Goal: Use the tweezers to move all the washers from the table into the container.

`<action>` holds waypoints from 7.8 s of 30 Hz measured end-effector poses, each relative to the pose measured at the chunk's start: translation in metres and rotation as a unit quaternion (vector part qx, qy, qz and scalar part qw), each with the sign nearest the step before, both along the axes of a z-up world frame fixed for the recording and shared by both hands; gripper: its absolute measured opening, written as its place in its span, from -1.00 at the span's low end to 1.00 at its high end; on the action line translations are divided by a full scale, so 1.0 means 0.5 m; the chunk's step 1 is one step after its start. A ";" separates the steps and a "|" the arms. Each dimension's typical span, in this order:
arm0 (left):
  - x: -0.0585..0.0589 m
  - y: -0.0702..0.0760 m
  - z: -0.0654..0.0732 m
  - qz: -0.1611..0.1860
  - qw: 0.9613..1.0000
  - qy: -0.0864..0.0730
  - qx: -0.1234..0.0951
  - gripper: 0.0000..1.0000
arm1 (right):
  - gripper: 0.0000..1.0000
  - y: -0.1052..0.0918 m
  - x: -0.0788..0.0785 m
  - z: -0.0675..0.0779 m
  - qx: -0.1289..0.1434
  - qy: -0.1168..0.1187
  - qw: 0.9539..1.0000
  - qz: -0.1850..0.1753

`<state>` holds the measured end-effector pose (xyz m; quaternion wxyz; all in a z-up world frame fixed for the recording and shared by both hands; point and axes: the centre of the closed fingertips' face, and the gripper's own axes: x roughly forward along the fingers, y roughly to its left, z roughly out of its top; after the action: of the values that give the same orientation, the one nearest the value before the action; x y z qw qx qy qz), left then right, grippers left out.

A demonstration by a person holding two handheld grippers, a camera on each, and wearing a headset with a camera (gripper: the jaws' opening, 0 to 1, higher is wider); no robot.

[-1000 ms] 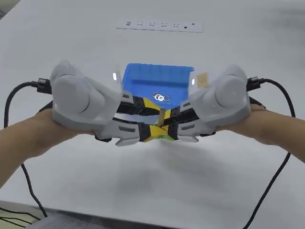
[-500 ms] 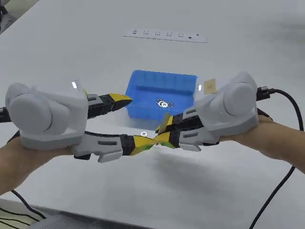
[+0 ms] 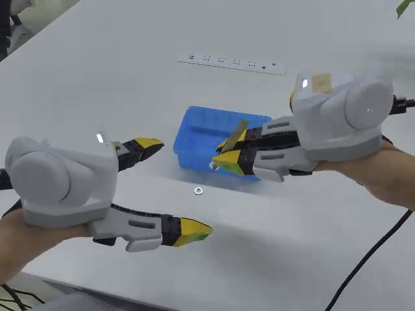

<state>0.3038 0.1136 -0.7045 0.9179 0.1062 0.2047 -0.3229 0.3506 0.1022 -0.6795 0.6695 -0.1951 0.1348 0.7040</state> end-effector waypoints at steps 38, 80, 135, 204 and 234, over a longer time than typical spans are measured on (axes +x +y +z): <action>0.006 0.071 -0.017 0.048 0.999 0.010 0.001 0.99 | -0.80 0.010 0.180 -0.138 -0.080 0.022 0.992 -0.095; 0.198 -0.047 0.074 -0.092 0.994 -0.041 0.031 -0.45 | -0.84 0.037 0.069 -0.083 -0.103 -0.080 0.991 0.015; 0.179 -0.066 0.109 -0.179 0.982 -0.033 0.053 -0.91 | -0.44 0.001 0.090 -0.066 -0.097 -0.138 0.986 -0.002; 0.070 -0.006 0.008 -0.152 0.988 -0.017 0.032 -0.91 | 0.03 -0.086 -0.027 -0.107 -0.060 -0.016 0.998 -0.023; 0.068 -0.022 -0.001 -0.166 0.985 -0.015 0.054 -0.90 | 0.24 -0.086 -0.050 -0.119 -0.065 0.004 0.998 -0.017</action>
<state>0.3380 0.1024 -0.7048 0.8476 0.1927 0.1876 -0.4575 0.3257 0.0592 -0.7390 0.6665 -0.2334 0.1864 0.6831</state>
